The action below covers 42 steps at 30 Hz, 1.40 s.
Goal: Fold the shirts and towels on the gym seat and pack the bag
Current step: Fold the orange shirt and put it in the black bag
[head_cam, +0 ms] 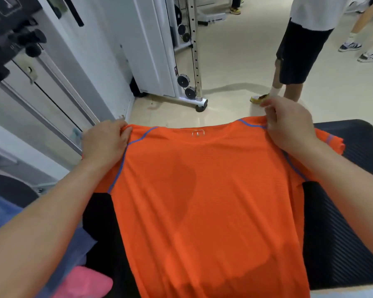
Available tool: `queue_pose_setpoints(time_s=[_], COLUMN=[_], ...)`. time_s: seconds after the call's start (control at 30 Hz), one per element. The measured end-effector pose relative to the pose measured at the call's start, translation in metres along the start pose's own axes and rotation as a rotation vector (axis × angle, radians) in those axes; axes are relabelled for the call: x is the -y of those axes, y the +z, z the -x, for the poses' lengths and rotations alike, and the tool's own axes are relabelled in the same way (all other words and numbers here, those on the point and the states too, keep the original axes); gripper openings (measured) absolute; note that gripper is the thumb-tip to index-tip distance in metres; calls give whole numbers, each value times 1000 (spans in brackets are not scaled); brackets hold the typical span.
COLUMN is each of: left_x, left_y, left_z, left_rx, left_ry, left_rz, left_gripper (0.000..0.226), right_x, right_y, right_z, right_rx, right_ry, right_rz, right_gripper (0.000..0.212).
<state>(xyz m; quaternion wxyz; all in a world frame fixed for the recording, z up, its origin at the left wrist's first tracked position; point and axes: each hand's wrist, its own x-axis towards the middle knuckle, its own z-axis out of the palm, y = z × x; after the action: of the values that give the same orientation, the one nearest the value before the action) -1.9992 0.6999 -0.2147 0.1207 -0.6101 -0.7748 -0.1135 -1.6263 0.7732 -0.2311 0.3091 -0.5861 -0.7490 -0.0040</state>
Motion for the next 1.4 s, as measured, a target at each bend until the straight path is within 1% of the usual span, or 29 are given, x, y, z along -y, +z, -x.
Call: queue_pose_setpoints(time_s=[0.07,0.1,0.13,0.17,0.2,0.23,0.27,0.3,0.33,0.37,0.43,0.5,0.57,0.63,0.73,0.77,0.83,0.9,0.93,0.97,1.0,1.07,1.1,1.17,1.23,1.27,1.33,1.4], left_x=[-7,-12,-22,-34,-48,-61,-72,-80,-87,-90,-89,-82,-72,-64,-61,-61,-59,-61,-62,-61,-58,-52,-47,-35,-25,-22,-19,-20], left_y=[-3,-5,-7,-10,-11,-9,-7,-4,-1,1,7,15,22,26,23,24,25,23,21,21,20,16,15,15,16,15,14,14], left_z=[5,13,27,44,66,91,117,143,170,196,244,287,320,337,349,353,361,367,367,368,368,366,365,367,370,372,374,376], left_rx=[-56,-117,-172,-200,-188,-145,-107,-81,-59,-28,72,185,232,269,249,228,227,276,311,346,373,423,449,492,547,572,598,607], left_ry=[-79,-89,-53,30,125,209,261,277,254,201,45,-110,-227,-424,-687,-756,-891,-1014,-1041,-1043,-1036,-1053,-1067,-1058,-1007,-968,-862,-800], left_rz=[55,127,210,283,351,409,448,490,550,632,780,820,779,749,723,718,759,879,929,952,983,1126,1219,1326,1283,1222,1056,935], left_gripper=[28,28,28,28,28,28,28,27,26,25,20,18,10,28,26,29,41,51,52,49,40,13,7,14,24,25,15,9], right_x=[1,1,3,6,11,18,24,31,36,38,32,22,16,15,13,13,12,13,13,13,12,10,8,0,-12,-18,-26,-28], right_y=[0,-1,-4,-9,-15,-23,-32,-43,-54,-62,-70,-69,-64,-60,-57,-54,-48,-42,-40,-39,-38,-40,-43,-53,-63,-67,-73,-75], right_z=[-6,-6,-4,3,14,29,48,70,97,126,188,244,287,311,323,326,336,348,352,354,354,350,347,343,344,346,348,350], right_rx=[-49,-106,-168,-228,-263,-257,-217,-152,-85,-35,1,43,142,195,175,164,164,199,241,288,324,329,326,344,383,405,464,555], right_ry=[-89,-125,-148,-167,-179,-162,-101,-9,88,187,434,688,835,906,893,903,966,1050,1083,1100,1103,1092,1078,1025,962,935,886,858], right_rz=[47,72,80,64,16,-65,-174,-287,-381,-454,-547,-565,-533,-497,-415,-413,-461,-598,-668,-706,-720,-757,-774,-776,-715,-665,-569,-506], right_gripper=[23,21,18,15,14,15,16,16,16,14,13,15,14,9,15,18,20,18,16,15,12,4,4,6,8,9,8,7])
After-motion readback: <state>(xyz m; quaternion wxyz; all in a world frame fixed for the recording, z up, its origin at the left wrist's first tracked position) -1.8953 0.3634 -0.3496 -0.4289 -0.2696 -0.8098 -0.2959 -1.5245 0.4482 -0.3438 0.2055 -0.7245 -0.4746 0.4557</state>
